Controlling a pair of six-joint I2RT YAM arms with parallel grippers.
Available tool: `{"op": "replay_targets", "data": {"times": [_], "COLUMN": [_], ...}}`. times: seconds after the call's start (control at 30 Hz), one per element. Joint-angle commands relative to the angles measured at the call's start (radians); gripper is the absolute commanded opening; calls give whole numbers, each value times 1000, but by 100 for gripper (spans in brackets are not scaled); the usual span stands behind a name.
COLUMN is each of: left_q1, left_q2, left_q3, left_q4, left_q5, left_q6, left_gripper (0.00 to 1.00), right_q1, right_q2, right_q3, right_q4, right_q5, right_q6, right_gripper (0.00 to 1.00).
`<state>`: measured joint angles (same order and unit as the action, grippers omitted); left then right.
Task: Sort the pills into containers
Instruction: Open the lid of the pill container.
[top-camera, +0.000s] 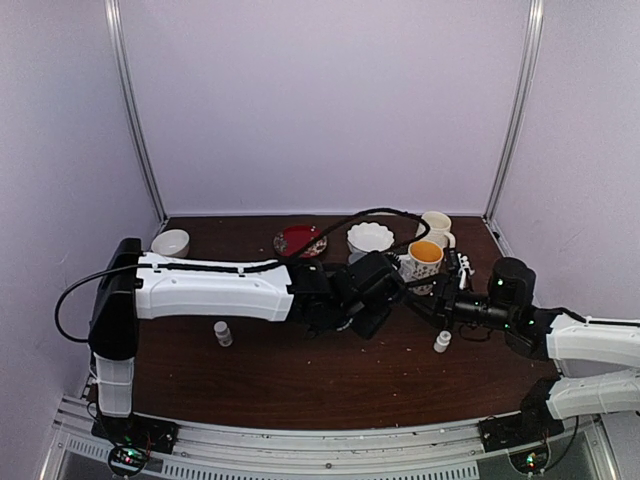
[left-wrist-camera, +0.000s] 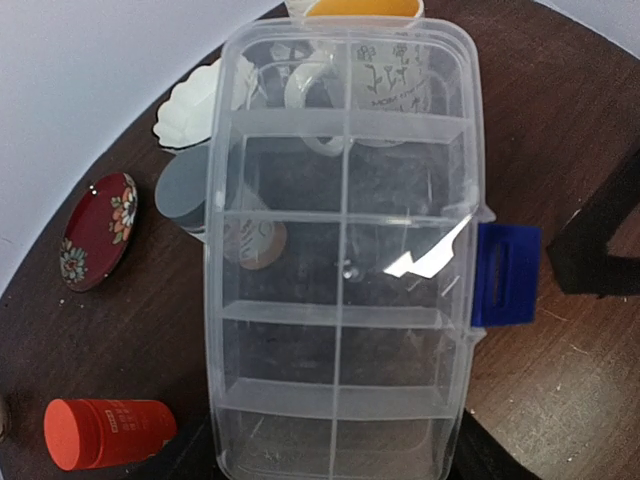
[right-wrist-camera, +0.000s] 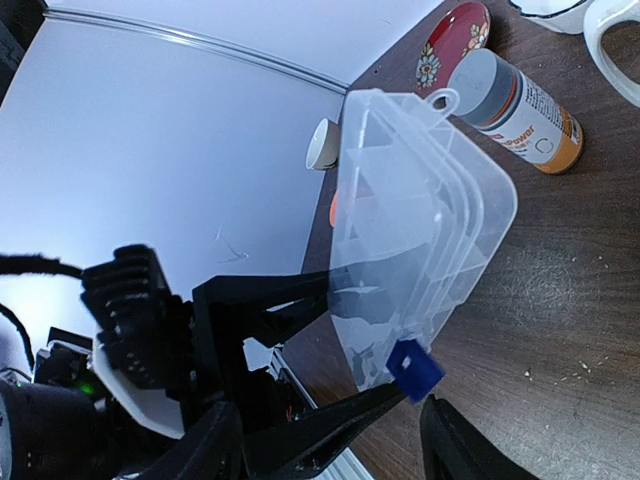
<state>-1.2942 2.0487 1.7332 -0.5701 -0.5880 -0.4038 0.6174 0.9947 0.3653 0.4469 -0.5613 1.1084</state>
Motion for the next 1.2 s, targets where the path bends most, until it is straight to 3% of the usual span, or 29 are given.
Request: {"op": "replay_targets", "data": {"times": [0.0,0.27,0.47,0.63,0.87,1.17], "left_q1": [6,17,28,28,27,27], "left_q2": [-33,-14,-13,-17,-19,-19], "left_q3": [-17,-25,-28,-30,-35,-35], "left_q4": [60,56,56,62,90,90], "left_q5": [145,167,193,208,228,230], "left_q6": [-63,-88,-101,-99,-90,-89], "left_gripper": [55,56,56,56,57,57], "right_q1": [1,1,1,1,2,2], "right_q2": [-17,-44,-76,-71,-21,-31], "right_q3": [0,9,42,26,-5,13], "right_q4": [7,-31,-273,-289,-15,-31], "right_q5": [-26,-29,105,135,-16,-37], "right_q6": [-15,-23,-137,-157,-72,-61], "right_gripper": [62,59,78,84,68,39]}}
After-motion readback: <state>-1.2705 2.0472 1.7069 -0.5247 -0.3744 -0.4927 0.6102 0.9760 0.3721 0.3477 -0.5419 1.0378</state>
